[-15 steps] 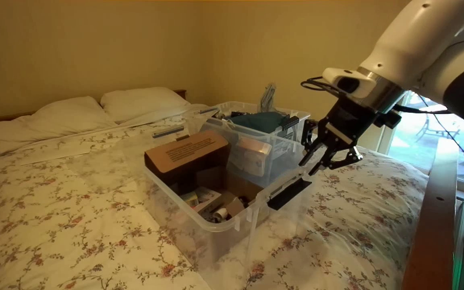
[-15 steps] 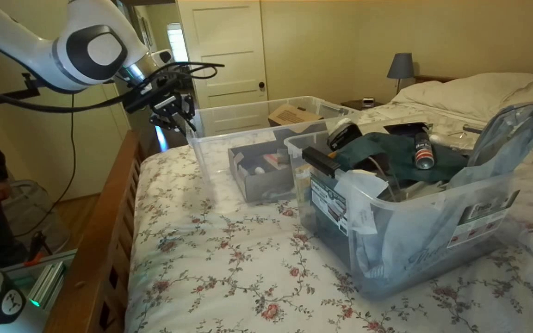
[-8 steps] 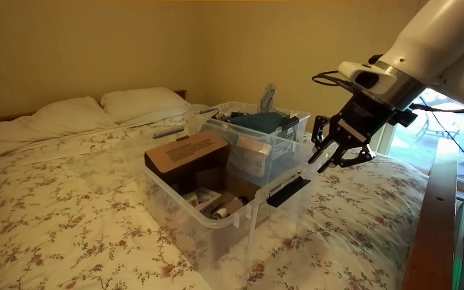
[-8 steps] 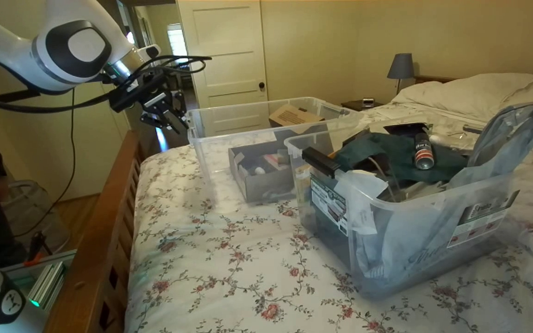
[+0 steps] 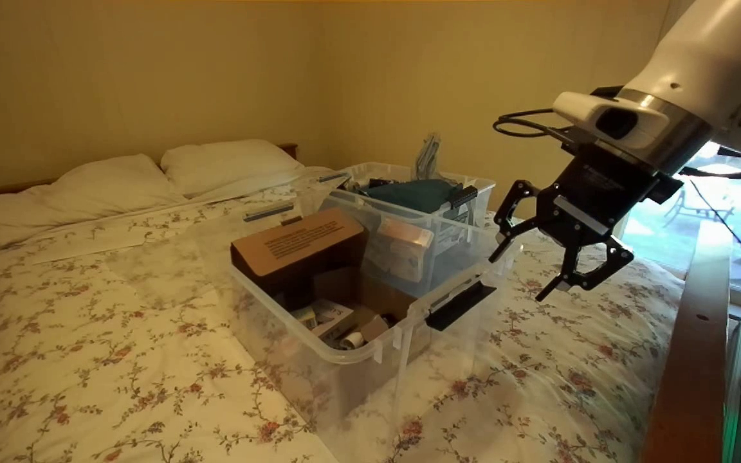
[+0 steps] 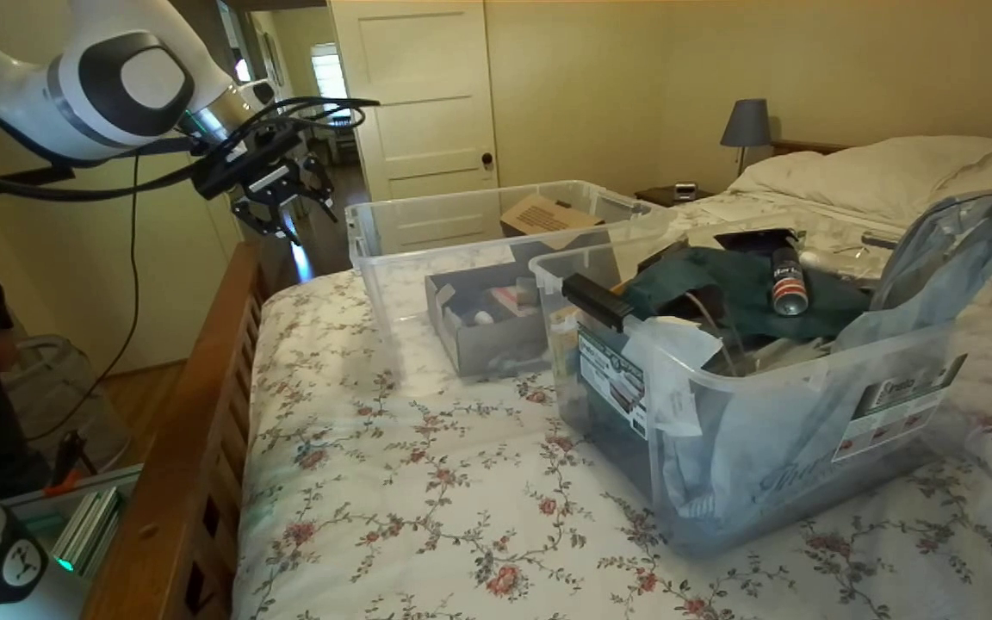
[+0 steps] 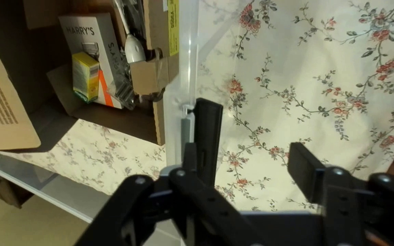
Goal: Pull the storage bin on the left forward
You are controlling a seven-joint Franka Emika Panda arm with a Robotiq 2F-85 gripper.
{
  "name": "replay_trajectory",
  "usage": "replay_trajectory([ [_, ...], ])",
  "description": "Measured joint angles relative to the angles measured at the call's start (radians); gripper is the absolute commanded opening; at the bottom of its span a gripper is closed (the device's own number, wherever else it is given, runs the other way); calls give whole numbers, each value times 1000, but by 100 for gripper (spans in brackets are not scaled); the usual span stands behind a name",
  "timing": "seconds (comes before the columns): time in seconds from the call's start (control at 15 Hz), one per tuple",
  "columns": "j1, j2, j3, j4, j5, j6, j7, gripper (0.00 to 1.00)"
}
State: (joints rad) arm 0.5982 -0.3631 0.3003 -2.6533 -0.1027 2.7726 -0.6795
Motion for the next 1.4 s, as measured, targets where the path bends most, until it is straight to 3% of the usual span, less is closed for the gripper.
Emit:
replay_trajectory([
  [0.4, -16, 117, -39, 112, -42, -10, -108, 100],
  [0.93, -100, 244, 55, 182, -127, 2, 85, 100],
  [1.0, -103, 247, 63, 183, -140, 2, 109, 75],
  [1.13, -116, 251, 70, 184, -177, 5, 153, 66],
  [1.4, -170, 266, 70, 187, -320, 16, 263, 37],
])
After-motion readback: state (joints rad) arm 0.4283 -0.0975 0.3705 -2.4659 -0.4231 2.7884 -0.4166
